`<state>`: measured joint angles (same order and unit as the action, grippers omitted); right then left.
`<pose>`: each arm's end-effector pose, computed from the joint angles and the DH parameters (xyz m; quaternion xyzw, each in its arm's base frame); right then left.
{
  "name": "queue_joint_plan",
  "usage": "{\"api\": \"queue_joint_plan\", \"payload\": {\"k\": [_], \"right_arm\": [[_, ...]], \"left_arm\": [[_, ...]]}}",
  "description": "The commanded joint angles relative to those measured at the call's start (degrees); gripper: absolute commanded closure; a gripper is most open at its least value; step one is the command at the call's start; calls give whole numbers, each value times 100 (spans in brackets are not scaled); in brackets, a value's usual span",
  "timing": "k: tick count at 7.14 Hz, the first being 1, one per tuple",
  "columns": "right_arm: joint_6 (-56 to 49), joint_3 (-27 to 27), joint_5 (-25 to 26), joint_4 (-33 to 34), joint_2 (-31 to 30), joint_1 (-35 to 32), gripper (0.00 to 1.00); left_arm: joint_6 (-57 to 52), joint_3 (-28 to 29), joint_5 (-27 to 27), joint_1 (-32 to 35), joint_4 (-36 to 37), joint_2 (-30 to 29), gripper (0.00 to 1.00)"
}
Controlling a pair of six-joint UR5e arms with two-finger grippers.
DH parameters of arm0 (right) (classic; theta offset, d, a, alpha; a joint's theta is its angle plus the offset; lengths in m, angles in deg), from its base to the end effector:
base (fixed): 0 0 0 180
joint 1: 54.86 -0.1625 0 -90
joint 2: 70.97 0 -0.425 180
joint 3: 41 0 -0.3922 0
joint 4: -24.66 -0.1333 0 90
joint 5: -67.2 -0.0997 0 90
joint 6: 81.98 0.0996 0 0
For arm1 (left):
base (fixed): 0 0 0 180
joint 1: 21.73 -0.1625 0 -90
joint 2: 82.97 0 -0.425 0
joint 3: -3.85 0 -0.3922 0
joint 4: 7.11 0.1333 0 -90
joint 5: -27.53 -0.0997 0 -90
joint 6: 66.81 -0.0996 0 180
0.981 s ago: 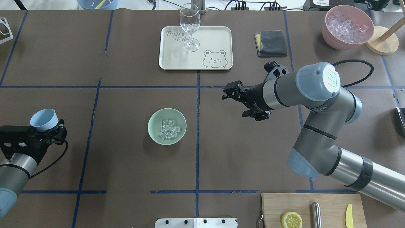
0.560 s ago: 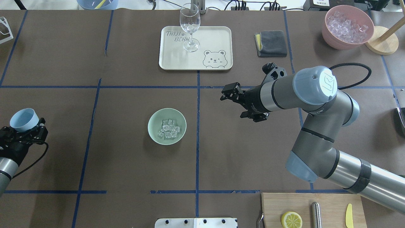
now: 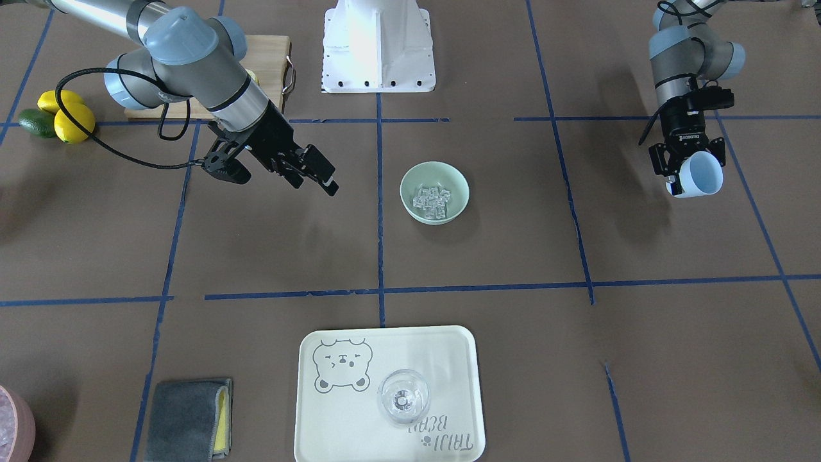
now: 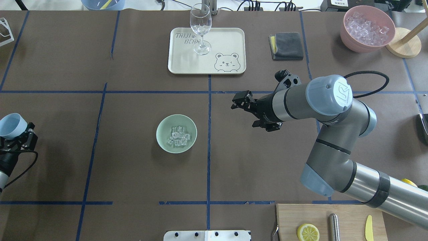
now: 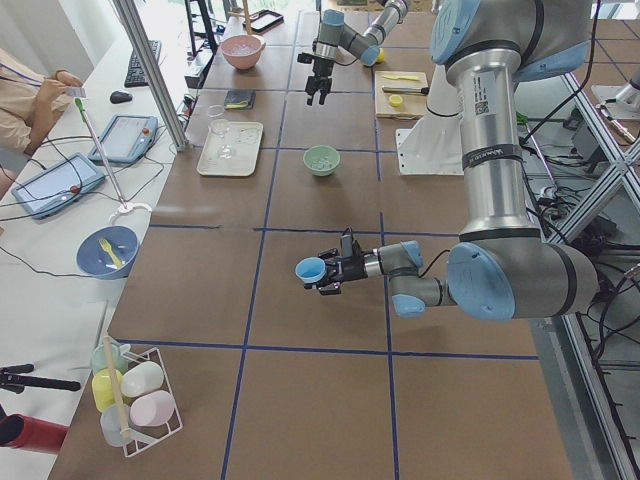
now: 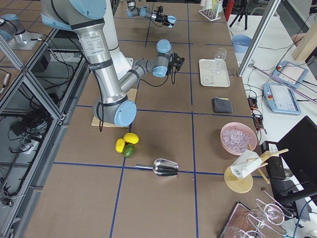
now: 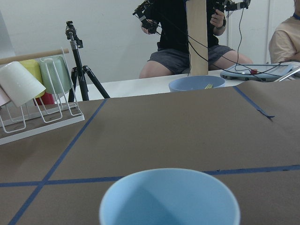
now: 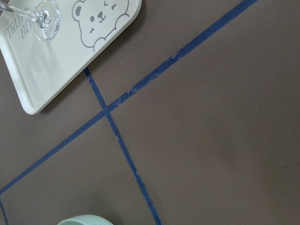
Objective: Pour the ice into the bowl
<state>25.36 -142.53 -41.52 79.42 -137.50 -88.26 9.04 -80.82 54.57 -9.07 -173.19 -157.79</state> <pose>-0.4560 -0.4221 0.2654 -0.0524 -0.5806 0.2613 0.7693 0.2926 -0.2933 0.6535 0.5416 0.2796 -0.2336 0.7576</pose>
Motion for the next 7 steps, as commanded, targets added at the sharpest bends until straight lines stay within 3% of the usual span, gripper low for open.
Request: {"api": "queue_joint_plan", "payload": {"k": [1, 7], "right_arm": [[6, 2, 104, 0, 9, 88, 0], [24, 11, 219, 0, 9, 185, 0]], "left_arm": [[-17, 449, -23, -10, -109, -558, 100], [-299, 513, -102, 113, -109, -569, 100]]}}
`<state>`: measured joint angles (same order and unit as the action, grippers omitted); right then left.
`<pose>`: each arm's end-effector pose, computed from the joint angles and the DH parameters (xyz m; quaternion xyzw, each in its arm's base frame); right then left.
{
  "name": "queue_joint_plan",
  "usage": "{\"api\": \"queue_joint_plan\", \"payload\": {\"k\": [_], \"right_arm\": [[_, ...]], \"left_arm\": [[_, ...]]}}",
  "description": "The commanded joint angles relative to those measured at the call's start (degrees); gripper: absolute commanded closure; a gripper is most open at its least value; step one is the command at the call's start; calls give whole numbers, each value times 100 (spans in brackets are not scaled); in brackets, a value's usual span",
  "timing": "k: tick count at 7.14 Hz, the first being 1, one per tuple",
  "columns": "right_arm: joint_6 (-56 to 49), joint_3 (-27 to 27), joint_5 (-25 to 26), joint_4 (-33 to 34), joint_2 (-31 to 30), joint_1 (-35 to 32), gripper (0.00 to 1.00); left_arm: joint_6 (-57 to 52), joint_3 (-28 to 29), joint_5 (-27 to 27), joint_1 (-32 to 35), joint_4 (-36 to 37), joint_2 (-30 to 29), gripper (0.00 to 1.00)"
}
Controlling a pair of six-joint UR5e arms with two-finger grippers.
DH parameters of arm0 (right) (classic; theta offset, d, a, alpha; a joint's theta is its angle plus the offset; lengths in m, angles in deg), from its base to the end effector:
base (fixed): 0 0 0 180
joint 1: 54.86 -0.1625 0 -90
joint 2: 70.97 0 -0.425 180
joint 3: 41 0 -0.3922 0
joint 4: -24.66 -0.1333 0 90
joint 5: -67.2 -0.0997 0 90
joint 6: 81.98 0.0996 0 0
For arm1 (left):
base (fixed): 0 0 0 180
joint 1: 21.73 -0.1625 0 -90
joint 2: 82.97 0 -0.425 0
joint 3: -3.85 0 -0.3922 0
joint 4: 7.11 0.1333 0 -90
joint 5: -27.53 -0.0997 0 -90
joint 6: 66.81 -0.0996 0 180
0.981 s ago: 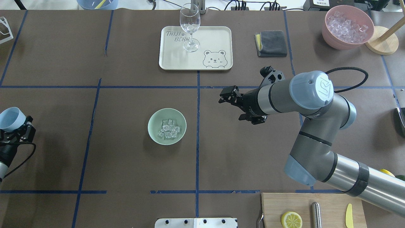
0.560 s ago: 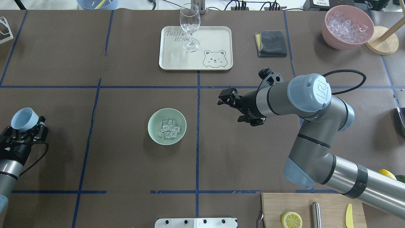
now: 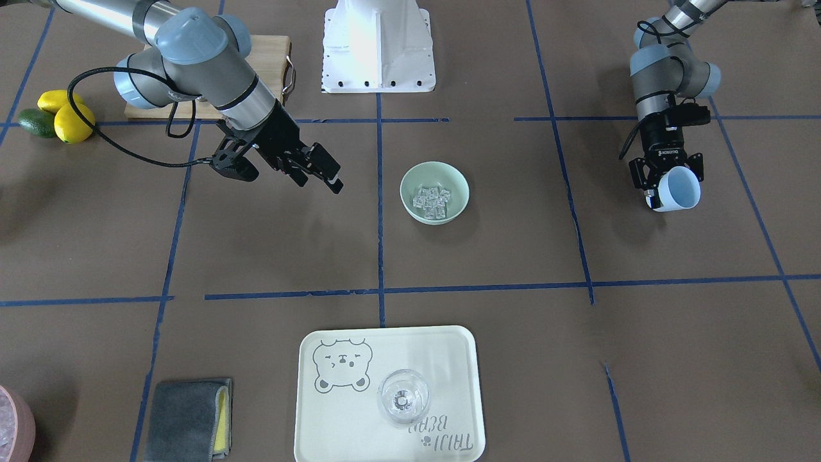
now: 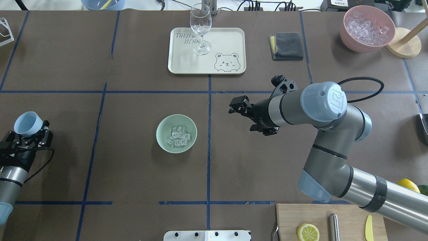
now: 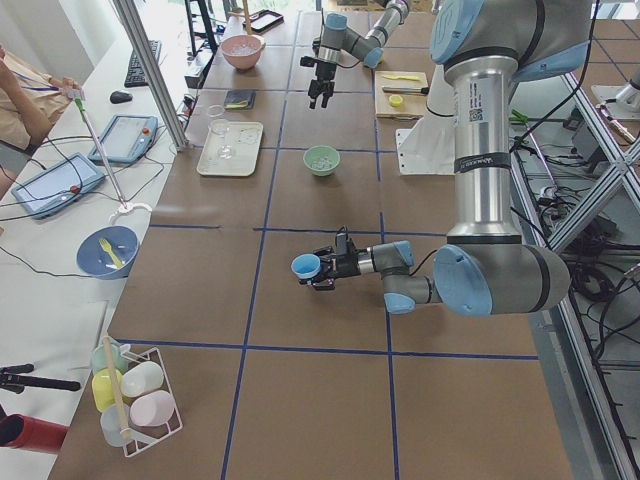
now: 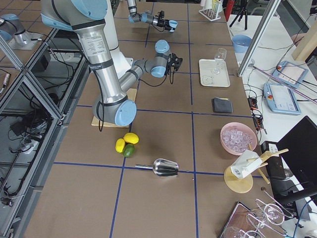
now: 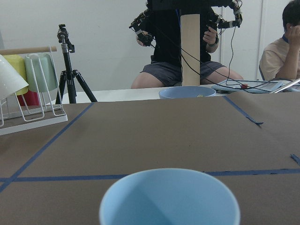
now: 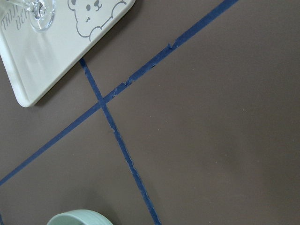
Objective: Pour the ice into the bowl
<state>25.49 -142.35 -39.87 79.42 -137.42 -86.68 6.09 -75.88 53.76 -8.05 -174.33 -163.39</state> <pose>-0.4676 -0.4126 0.2663 -0.0495 -0.5789 0.2600 0.7712 0.3253 -0.3083 0.6545 0.5549 0.2700 -0.2312 0.7521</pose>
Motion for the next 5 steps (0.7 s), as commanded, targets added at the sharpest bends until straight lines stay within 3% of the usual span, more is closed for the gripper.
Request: {"api": "queue_joint_plan", "payload": {"k": [1, 3, 4, 5], "right_arm": [[19, 1, 125, 0, 26, 70, 0], [19, 10, 134, 0, 35, 88, 0], [19, 10, 134, 0, 35, 88, 0], [19, 10, 134, 0, 35, 88, 0]], "left_arm": [[13, 132, -21, 2, 5, -43, 100], [5, 168, -21, 2, -4, -52, 90], [-13, 151, -13, 2, -22, -52, 68], [-74, 142, 5, 2, -30, -61, 8]]}}
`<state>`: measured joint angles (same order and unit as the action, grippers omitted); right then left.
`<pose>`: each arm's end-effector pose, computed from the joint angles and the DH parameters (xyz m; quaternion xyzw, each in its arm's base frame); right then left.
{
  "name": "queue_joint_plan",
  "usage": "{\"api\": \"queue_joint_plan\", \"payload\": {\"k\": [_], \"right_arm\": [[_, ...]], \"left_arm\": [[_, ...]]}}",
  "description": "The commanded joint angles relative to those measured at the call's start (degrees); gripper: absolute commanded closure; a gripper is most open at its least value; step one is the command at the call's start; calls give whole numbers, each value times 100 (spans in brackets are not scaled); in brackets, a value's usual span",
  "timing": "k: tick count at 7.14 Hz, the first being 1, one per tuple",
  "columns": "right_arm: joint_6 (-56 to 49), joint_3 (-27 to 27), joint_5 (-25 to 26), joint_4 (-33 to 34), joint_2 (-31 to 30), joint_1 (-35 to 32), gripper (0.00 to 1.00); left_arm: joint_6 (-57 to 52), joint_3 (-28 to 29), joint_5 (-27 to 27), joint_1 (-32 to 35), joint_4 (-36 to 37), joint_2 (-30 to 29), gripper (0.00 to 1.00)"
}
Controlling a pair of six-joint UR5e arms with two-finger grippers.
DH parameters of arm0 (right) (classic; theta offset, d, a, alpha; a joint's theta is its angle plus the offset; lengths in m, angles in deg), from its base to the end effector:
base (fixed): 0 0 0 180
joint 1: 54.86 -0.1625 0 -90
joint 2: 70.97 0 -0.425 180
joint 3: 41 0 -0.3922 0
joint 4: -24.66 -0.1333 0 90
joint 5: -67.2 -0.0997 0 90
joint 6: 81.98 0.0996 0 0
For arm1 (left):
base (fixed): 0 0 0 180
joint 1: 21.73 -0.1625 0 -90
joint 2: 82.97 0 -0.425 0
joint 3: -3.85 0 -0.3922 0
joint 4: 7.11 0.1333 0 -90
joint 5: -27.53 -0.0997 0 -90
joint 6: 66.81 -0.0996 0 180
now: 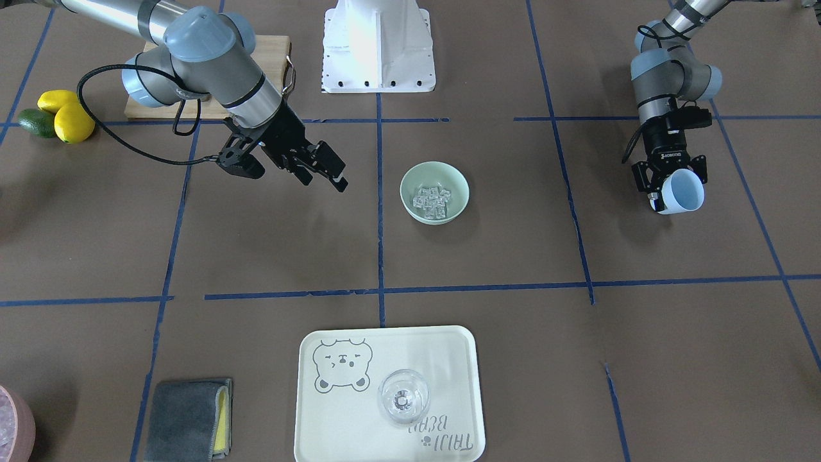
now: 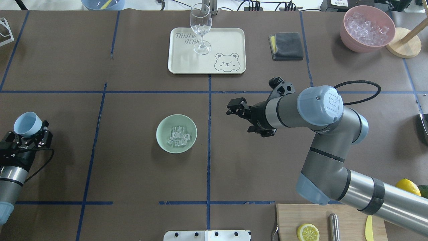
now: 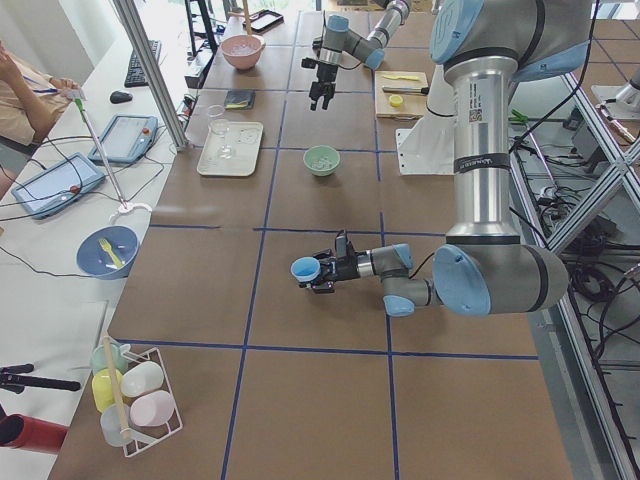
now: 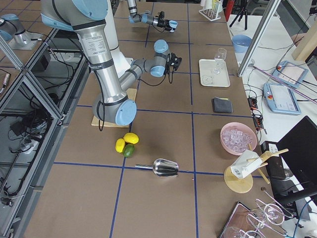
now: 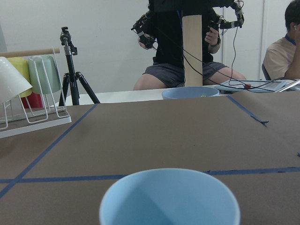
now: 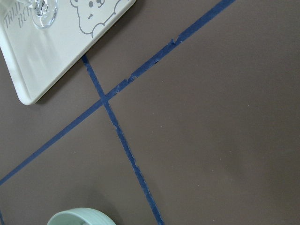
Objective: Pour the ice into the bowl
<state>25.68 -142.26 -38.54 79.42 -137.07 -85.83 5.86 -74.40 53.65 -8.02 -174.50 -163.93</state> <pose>-0.4740 -0.4084 0.2634 -0.0450 -0.5801 0.2614 0.7701 0.3274 -0.3091 0.6623 0.5565 0.2630 -0.2271 0.7547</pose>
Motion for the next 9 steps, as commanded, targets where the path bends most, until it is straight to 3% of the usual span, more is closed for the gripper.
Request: {"api": "queue_joint_plan", "payload": {"k": [1, 4, 7, 9], "right_arm": [[0, 1, 2, 0, 1, 4, 0], [0, 1, 2, 0, 1, 13, 0], [9, -8, 2, 0, 1, 13, 0], [9, 1, 2, -9, 1, 21, 0]], "left_arm": [[-51, -58, 24, 8, -39, 10, 0], [-69, -76, 172, 9, -57, 98, 0], [-86, -785, 1435, -62, -109, 668, 0], [-481, -1087, 1790, -123, -302, 995, 0]]}}
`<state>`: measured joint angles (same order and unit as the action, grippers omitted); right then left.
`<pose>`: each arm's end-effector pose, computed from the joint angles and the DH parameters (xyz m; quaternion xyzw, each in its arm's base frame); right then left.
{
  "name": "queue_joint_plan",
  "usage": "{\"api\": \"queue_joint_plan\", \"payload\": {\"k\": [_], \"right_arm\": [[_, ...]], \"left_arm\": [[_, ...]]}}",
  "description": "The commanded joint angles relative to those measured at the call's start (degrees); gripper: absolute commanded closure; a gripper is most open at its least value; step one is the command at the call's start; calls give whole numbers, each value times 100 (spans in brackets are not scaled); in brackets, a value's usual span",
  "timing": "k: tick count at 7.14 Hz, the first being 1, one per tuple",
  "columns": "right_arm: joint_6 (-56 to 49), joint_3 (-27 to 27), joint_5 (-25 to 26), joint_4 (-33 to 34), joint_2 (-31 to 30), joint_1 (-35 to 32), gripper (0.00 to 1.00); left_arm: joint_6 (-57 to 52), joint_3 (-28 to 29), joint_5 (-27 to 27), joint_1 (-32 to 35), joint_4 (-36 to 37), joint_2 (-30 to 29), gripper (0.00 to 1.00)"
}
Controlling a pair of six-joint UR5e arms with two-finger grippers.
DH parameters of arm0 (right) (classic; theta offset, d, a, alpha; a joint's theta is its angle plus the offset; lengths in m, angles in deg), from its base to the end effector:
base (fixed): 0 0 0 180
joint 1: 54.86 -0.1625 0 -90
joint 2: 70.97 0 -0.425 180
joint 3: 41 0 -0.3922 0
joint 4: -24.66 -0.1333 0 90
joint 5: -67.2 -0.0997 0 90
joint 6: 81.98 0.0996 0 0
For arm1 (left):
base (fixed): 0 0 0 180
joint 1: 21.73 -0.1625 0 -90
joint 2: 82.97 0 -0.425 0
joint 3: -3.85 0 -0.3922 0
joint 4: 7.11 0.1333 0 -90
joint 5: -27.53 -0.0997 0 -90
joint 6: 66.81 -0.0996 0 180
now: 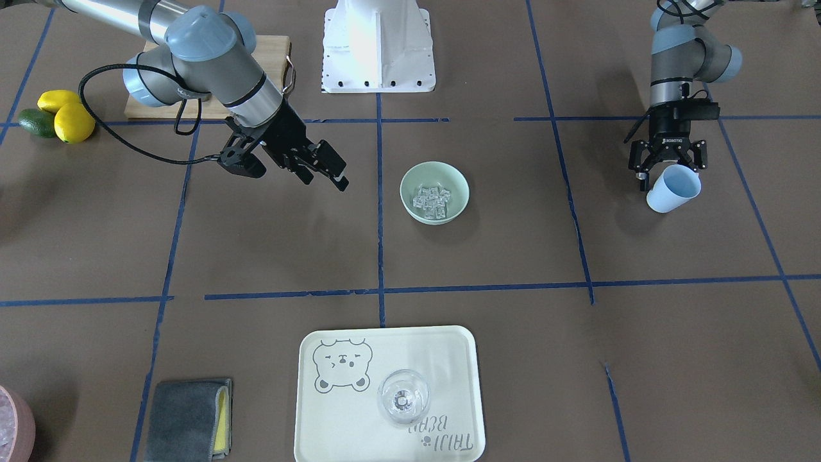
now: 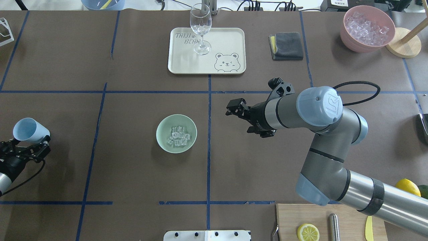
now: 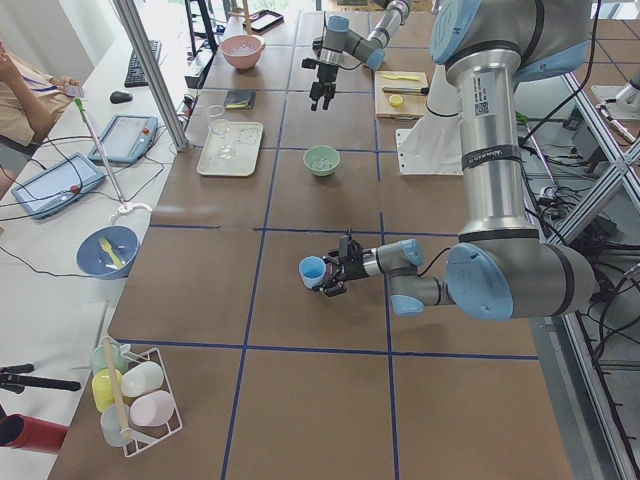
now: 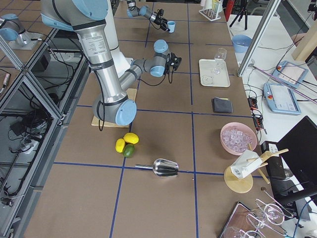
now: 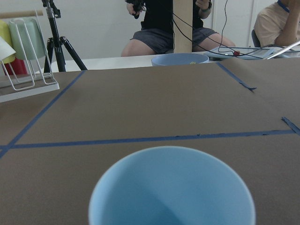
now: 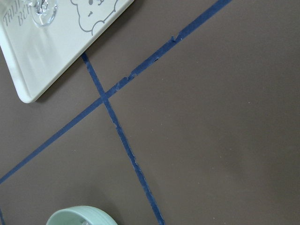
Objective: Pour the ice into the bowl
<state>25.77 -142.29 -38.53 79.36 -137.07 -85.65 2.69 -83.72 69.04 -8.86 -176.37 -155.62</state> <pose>-0.4751 -0.4068 0.2631 -0.0461 -0.5806 0.2605 0.7700 0.2947 -0.2806 0.6485 0.4714 0.3309 -0.1506 0.8035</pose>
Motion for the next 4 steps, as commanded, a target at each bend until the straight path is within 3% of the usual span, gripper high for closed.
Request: {"api": "queue_joint_plan", "payload": {"k": [1, 4], "right_arm": [[0, -5, 0, -3, 0, 3, 0], [9, -31, 0, -3, 9, 3, 0]], "left_arm": [[-217, -260, 566, -83, -116, 251, 0], [-1076, -829, 1629, -118, -108, 960, 0]]}}
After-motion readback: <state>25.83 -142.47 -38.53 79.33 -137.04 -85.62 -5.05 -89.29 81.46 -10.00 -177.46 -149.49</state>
